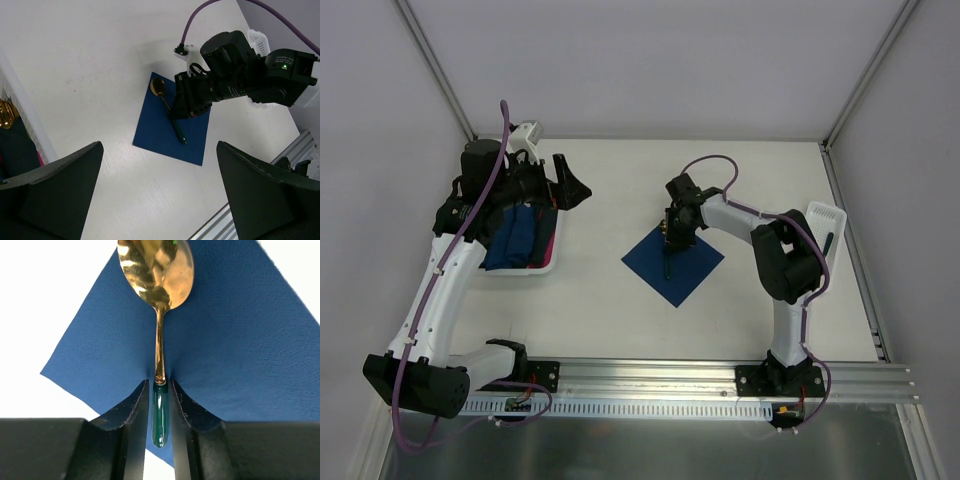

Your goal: Place the utensils on the paper napkin and roll it up

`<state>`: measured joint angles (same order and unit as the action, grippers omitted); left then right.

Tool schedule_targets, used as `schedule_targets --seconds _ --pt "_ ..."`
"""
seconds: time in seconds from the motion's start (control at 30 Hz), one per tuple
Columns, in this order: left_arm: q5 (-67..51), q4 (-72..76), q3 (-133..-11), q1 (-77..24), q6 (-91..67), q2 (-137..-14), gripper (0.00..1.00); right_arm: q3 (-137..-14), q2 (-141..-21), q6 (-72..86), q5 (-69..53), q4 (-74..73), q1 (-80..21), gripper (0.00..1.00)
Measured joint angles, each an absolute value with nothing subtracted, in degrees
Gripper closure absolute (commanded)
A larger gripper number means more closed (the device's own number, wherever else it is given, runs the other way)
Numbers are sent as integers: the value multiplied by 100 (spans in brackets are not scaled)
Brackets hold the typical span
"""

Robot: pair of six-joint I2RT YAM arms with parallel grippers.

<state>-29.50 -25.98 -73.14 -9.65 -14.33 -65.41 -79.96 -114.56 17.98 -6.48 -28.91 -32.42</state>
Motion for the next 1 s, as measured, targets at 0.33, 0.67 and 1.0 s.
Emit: schedule_targets --seconds 0.33,0.67,1.0 --pt "-2950 -2600 -7314 -965 -1417 -6541 1 -8208 -11502 1793 -539 -3030 -3210 76" --pt "-2950 -2602 -7314 -965 -1413 -6541 1 -8235 -11622 1787 -543 -3072 -3183 90" --pt "-2950 -2602 -7312 -965 -1413 -6558 1 -8307 -11625 1772 -539 -3094 -3179 100"
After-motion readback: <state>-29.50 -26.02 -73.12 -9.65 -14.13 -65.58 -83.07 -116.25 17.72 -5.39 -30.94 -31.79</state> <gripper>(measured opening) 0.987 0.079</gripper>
